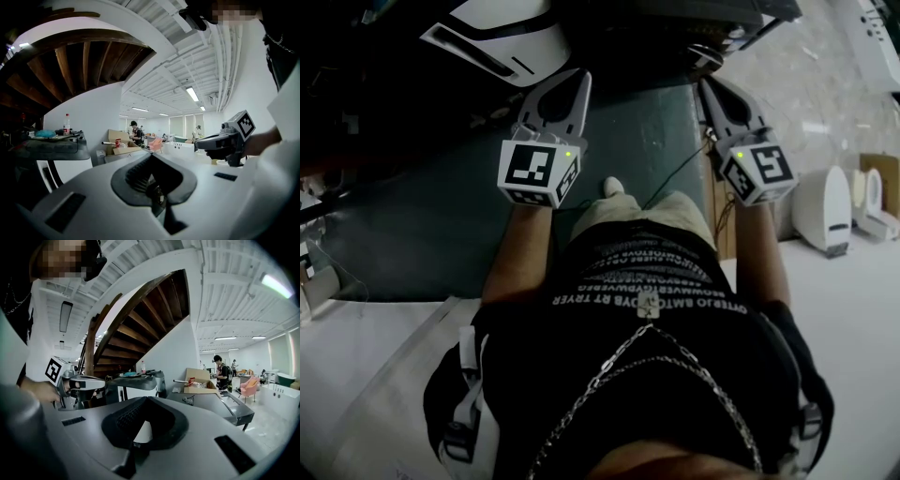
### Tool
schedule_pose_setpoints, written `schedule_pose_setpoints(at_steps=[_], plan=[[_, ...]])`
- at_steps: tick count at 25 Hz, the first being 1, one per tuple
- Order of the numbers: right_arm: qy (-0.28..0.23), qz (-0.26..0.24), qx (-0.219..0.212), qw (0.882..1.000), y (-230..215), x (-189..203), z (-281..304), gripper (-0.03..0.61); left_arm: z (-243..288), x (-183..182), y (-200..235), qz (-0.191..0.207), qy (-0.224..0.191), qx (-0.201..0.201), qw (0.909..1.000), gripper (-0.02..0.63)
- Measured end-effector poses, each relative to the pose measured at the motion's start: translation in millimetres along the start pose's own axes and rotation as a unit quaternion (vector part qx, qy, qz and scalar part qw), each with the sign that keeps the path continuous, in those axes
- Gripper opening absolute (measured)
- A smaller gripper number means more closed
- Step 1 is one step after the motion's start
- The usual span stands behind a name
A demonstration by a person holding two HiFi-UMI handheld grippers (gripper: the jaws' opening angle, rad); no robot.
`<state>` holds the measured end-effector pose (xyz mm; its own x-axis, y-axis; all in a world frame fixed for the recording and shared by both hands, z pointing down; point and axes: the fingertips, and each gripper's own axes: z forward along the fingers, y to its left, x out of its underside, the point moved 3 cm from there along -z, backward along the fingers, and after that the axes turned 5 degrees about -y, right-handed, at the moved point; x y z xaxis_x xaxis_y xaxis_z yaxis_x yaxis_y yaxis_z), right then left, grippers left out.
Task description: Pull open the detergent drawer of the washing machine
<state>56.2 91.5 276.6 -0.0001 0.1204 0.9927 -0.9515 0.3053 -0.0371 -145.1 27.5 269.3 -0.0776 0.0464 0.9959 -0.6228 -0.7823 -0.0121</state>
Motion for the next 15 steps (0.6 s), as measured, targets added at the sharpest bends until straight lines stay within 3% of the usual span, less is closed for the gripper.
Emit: schedule_pose_setpoints(at_steps=[15], plan=[[-0.007, -0.018, -0.002, 1.000, -11.5, -3.7, 49.4, 0.003, 24.6, 7.7, 40.9, -0.011, 0.000, -0.030, 0.9995, 0.004]])
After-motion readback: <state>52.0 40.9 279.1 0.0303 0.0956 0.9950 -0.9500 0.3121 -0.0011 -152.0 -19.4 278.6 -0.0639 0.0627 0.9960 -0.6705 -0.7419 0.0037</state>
